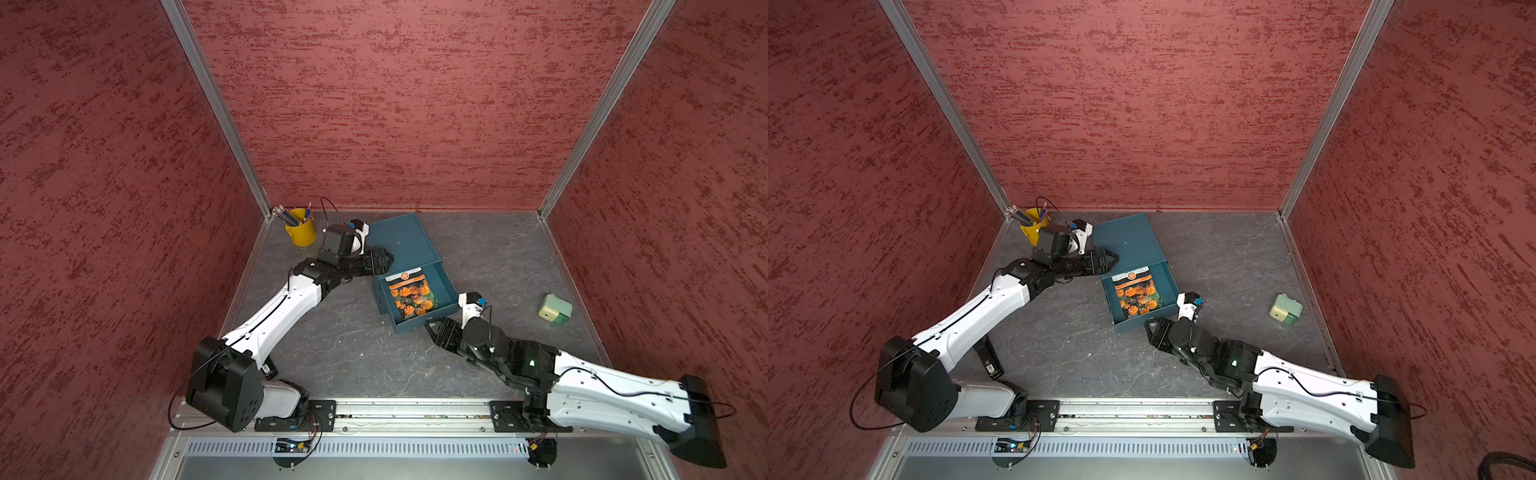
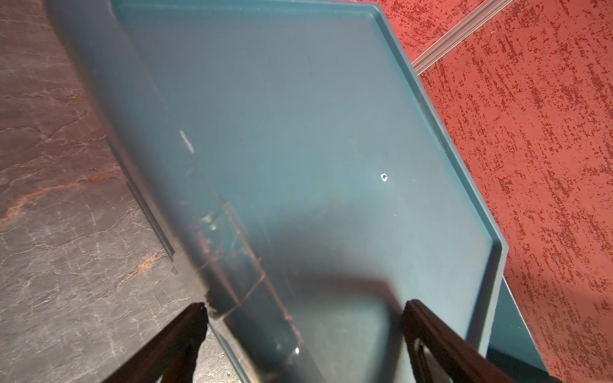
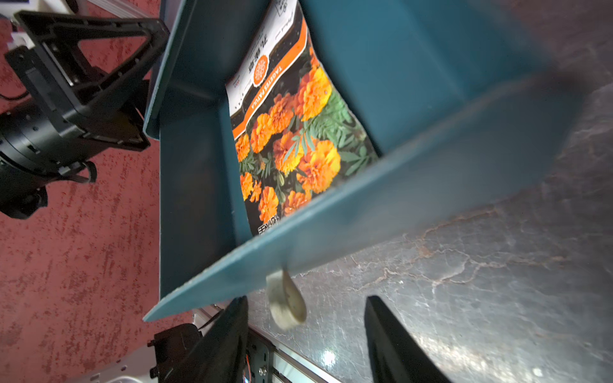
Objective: Take the seed bags out of the drawer
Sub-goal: Open the drawer in the storage box, then adjust the seed packet in the drawer.
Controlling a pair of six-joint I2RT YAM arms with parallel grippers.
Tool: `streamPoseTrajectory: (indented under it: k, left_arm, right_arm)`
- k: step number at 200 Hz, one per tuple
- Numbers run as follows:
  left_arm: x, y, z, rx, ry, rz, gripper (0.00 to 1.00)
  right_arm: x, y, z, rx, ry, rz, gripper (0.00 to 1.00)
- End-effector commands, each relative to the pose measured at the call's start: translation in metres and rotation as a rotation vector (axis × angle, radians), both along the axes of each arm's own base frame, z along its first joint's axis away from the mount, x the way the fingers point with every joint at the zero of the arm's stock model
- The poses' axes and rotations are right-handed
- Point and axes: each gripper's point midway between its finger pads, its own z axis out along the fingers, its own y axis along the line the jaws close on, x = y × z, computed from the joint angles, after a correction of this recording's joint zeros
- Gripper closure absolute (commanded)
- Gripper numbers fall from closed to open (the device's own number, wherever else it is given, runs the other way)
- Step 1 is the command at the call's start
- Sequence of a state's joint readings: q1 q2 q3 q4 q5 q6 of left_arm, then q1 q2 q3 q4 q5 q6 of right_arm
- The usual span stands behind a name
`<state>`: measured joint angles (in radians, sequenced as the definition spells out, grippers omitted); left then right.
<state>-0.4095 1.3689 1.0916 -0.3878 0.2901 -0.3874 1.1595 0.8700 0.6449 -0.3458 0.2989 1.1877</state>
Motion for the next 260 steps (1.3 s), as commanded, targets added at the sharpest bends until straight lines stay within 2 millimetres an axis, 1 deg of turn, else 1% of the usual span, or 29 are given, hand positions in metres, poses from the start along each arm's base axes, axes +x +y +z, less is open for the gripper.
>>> streamPoseTrajectory:
  k: [1,21,25,26,37,47,71,87,93,127,138,158,168,174,203,225,229,260]
  left_arm:
    - [-0.006,0.004,-0.005,0.015,0.005,-0.005,0.05]
    - [-0.006,0.005,-0.005,0.017,0.005,-0.003,0.05]
    - [-0.006,0.004,-0.005,0.016,0.003,-0.003,0.05]
    - [-0.006,0.004,-0.005,0.016,0.003,-0.003,0.05]
    - [-0.006,0.004,-0.005,0.015,0.002,-0.005,0.05]
    - [-0.007,0.004,-0.006,0.015,0.005,-0.007,0.05]
    - [-0.008,0.004,-0.007,0.016,0.004,-0.007,0.05]
    - [-0.009,0.004,-0.007,0.018,0.007,-0.010,0.05]
    - [-0.009,0.005,-0.007,0.019,0.006,-0.011,0.05]
    - [-0.010,0.005,-0.007,0.021,0.005,-0.018,0.05]
    - [-0.011,0.004,-0.007,0.017,0.007,-0.024,0.05]
    - [-0.010,0.003,-0.008,0.018,0.009,-0.028,0.05]
    - [-0.009,0.003,-0.008,0.019,0.008,-0.029,0.05]
    - [-0.009,0.003,-0.008,0.019,0.007,-0.030,0.05]
    - [-0.009,0.003,-0.008,0.016,0.007,-0.032,0.05]
    - [-0.009,0.003,-0.009,0.017,0.010,-0.032,0.05]
    - [-0.009,0.003,-0.009,0.017,0.009,-0.033,0.05]
    - [-0.009,0.004,-0.010,0.016,0.011,-0.031,0.05]
  right_arm:
    - [-0.007,-0.007,0.033,-0.037,-0.049,0.056,0.31]
    - [-0.010,-0.016,0.056,-0.113,-0.084,0.095,0.23]
    - [-0.011,-0.017,0.059,-0.133,-0.088,0.105,0.22]
    - [-0.011,-0.018,0.057,-0.142,-0.086,0.107,0.21]
    - [-0.012,-0.020,0.068,-0.191,-0.093,0.136,0.15]
    - [-0.011,-0.020,0.078,-0.227,-0.099,0.165,0.11]
    - [-0.002,-0.016,0.094,-0.294,-0.084,0.248,0.02]
    - [0.006,-0.012,0.101,-0.324,-0.057,0.308,0.01]
    - [0.009,-0.009,0.107,-0.327,-0.058,0.330,0.01]
    - [0.035,-0.006,0.116,-0.398,-0.018,0.410,0.01]
    - [0.042,-0.005,0.114,-0.419,-0.001,0.431,0.03]
    - [0.053,-0.003,0.102,-0.450,0.039,0.462,0.13]
    - [0.057,-0.001,0.095,-0.457,0.054,0.473,0.21]
    - [0.060,0.000,0.091,-0.464,0.059,0.478,0.23]
    - [0.072,0.002,0.077,-0.489,0.068,0.477,0.24]
    - [0.080,0.005,0.073,-0.487,0.048,0.460,0.24]
    - [0.084,0.008,0.064,-0.497,0.067,0.461,0.24]
    - [0.097,0.012,0.042,-0.523,0.079,0.430,0.26]
